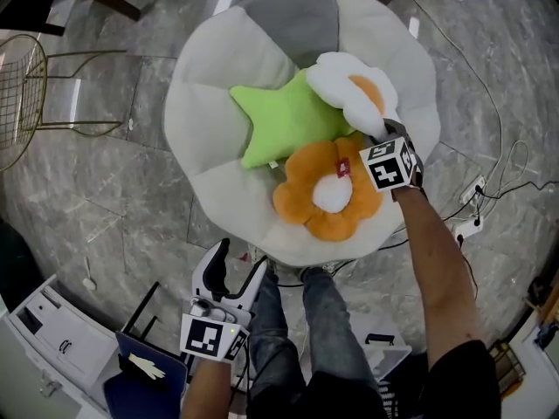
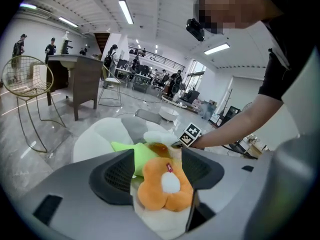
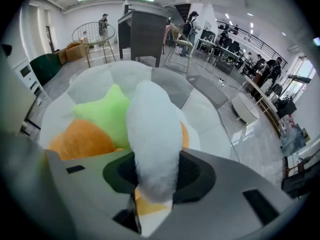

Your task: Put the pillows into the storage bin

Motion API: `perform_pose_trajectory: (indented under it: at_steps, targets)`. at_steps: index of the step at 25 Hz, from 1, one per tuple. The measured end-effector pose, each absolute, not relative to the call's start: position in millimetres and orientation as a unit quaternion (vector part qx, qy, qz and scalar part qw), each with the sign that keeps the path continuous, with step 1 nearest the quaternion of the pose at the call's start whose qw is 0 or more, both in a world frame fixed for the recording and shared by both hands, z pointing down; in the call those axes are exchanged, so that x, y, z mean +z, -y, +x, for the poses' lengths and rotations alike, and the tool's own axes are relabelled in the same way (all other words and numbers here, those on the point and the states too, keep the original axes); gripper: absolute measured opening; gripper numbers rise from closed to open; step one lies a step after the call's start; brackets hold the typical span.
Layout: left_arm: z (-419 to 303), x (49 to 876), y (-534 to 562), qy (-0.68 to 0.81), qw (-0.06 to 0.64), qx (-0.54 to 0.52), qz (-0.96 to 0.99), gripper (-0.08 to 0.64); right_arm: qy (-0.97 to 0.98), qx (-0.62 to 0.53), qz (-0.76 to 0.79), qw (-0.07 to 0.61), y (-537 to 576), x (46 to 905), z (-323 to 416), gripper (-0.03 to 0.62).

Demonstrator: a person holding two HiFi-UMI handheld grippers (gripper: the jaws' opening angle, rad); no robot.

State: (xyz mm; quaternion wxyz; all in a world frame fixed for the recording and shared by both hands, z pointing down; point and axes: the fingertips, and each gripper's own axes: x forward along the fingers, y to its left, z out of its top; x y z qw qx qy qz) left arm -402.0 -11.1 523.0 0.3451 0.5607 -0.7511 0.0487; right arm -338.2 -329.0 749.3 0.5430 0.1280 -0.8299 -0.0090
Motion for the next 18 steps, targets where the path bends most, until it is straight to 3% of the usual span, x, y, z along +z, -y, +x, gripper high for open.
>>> perform_pose_trajectory:
  at_steps: [18]
  targets:
    - [-337, 406, 66, 0.643, 0.269, 0.075, 0.713, 0.308, 0.878, 0.048, 0.231, 0.417, 241, 524, -211, 0.158]
